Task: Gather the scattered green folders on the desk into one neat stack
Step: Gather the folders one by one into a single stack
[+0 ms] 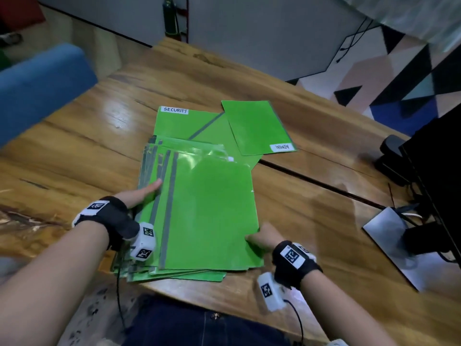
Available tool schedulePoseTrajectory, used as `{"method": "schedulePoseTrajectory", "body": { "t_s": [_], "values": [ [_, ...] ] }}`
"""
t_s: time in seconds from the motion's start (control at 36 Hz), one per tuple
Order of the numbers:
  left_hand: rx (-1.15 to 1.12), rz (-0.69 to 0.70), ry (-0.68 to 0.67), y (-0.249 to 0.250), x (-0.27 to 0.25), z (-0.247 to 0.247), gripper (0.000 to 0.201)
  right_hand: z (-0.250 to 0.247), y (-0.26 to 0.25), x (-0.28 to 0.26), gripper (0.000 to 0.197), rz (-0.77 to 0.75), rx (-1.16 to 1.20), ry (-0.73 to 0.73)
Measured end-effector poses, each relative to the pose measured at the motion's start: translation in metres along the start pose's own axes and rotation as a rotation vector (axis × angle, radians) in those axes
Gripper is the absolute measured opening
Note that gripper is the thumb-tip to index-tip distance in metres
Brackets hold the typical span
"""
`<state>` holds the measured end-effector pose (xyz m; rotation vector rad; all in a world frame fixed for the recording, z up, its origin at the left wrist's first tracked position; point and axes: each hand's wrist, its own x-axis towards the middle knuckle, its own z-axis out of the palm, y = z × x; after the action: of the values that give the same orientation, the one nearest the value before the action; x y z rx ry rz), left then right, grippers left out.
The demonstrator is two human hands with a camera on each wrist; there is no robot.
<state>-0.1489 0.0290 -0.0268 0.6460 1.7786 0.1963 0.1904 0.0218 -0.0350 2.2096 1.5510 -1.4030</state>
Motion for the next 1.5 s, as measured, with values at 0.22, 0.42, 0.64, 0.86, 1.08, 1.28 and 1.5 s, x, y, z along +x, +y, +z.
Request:
{"method": "schedulePoseTrajectory", "body": {
  "t_s": [0.22,0.42,0.64,0.86,1.08,1.28,1.5],
  "values": [
    [0.04,-0.023,0.025,0.028,-0.05,0.025,0.097,-0.018,-0.019,0.021,0.1,-0.105,0.111,0.172],
    [0.027,-0.04,0.02,0.018,-0.04,0.025,0.098,0.009,-0.036,0.016,0.095,-0.105,0.075,0.038],
    [-0.152,-0.023,0.15,0.018,-0.038,0.059,0.113,0.019,-0.032,0.007,0.085,-0.186,0.475,-0.006],
    [-0.24,0.112,0.433,0.021,-0.05,0.101,0.084,-0.016,-0.012,0.009,0.102,-0.135,0.653,0.067],
    [-0.018,0.309,0.344,0.061,-0.063,0.118,0.07,-0.026,0.02,0.012,0.083,-0.057,0.837,0.198],
    [0.236,0.273,-0.094,0.099,-0.049,0.119,0.097,-0.055,0.053,0.016,0.048,-0.047,0.8,0.527],
    [0.592,0.43,0.115,0.147,0.01,0.108,0.084,-0.074,0.099,0.048,0.058,0.064,0.71,0.64]
  ]
}}
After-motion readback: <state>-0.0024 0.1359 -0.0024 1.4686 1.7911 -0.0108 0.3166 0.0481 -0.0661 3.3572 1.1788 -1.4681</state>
